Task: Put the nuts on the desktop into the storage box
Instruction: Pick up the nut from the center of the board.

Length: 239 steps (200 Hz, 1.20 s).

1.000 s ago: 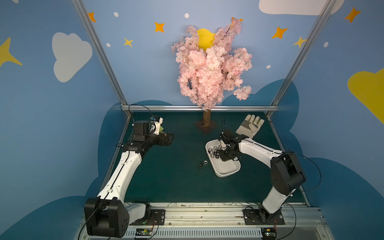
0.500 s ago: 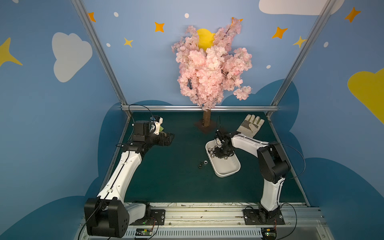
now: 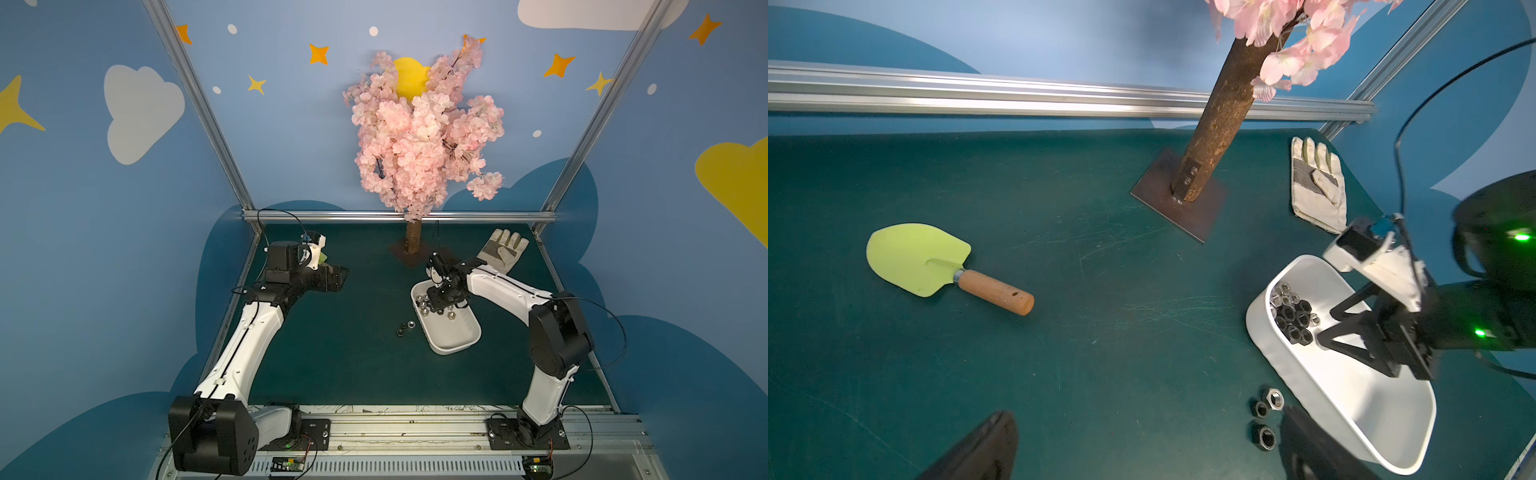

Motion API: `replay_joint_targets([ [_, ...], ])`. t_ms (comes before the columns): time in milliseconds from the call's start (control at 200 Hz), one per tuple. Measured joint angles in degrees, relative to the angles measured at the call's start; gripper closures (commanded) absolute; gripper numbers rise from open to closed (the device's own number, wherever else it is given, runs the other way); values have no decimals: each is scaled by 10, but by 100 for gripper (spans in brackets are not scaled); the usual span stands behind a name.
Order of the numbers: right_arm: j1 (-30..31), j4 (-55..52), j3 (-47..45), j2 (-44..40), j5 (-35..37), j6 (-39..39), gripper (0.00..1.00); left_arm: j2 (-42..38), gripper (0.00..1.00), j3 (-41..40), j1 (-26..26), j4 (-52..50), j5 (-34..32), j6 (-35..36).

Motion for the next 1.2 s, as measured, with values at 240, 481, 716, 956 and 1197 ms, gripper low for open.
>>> replay_joint_targets([
  [240,96,14,42,-28,-47,-22,43,0,0,0,0,0,-2,0],
  [481,147,-7,75,56,-79,-31,43,0,0,0,0,0,-2,0],
  [716,159,-37,69,88,-74,-12,43,0,0,0,0,0,-2,0],
  [956,162,-46,67,106,-74,4,43,0,0,0,0,0,-2,0],
  [1197,162,-49,67,136,-76,12,44,0,0,0,0,0,-4,0],
])
